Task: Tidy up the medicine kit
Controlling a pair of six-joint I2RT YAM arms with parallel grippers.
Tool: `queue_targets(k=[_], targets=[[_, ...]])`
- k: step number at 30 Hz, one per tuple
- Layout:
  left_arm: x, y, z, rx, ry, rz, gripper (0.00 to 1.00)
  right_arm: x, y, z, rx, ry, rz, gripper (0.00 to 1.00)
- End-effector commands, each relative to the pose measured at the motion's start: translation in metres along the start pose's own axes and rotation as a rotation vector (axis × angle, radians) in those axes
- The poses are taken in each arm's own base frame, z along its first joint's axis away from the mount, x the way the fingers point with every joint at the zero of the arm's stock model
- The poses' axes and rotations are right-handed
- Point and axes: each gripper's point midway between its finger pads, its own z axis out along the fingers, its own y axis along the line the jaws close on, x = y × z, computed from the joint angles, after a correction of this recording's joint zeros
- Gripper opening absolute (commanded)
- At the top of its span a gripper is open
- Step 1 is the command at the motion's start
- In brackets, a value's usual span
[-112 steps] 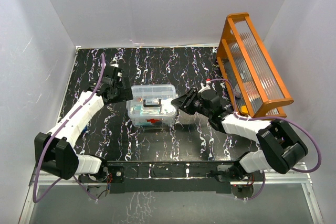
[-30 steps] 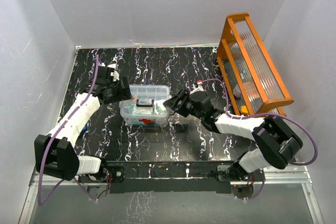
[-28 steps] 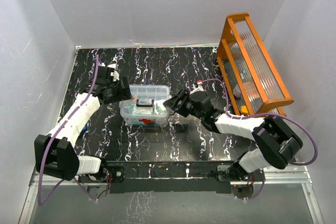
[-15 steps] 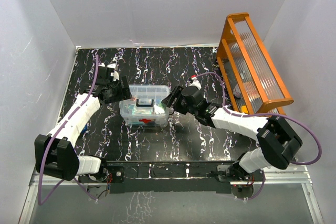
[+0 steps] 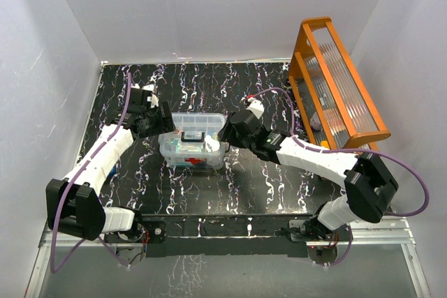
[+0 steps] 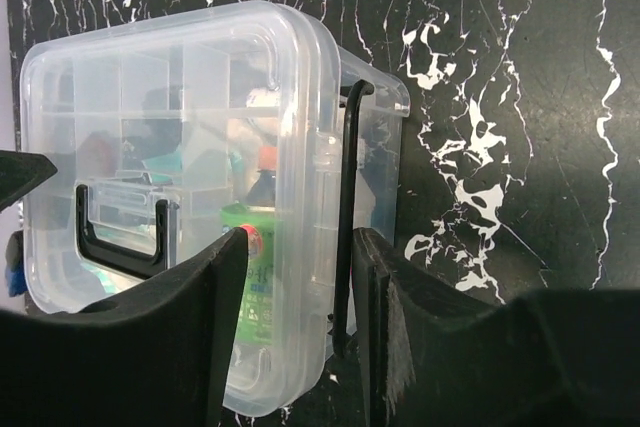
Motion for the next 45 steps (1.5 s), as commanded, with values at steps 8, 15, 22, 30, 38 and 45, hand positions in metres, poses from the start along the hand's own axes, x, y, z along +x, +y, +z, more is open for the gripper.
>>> queue_targets(k=[8, 15, 22, 30, 38, 45], targets=[[0.031, 0.010, 0.004, -0.021, 0.105, -0.002, 0.72, -0.012, 0.021, -0.007, 0.127, -0.086, -0.169, 0.38], [0.039, 0.004, 0.006, 0.011, 0.130, -0.018, 0.66, -0.010, 0.020, -0.006, 0.166, -0.094, -0.197, 0.30], [0.042, 0.003, 0.008, 0.023, 0.138, -0.025, 0.64, -0.009, 0.027, -0.007, 0.143, -0.093, -0.193, 0.17], [0.043, 0.003, 0.008, 0.024, 0.140, -0.025, 0.63, 0.000, 0.040, -0.006, 0.043, -0.056, -0.191, 0.13], [0.042, 0.003, 0.008, 0.025, 0.139, -0.024, 0.63, 0.003, 0.031, -0.004, 0.073, -0.054, -0.182, 0.20], [0.041, 0.002, 0.006, 0.026, 0.141, -0.021, 0.65, -0.017, 0.033, -0.022, 0.017, -0.112, -0.105, 0.49]])
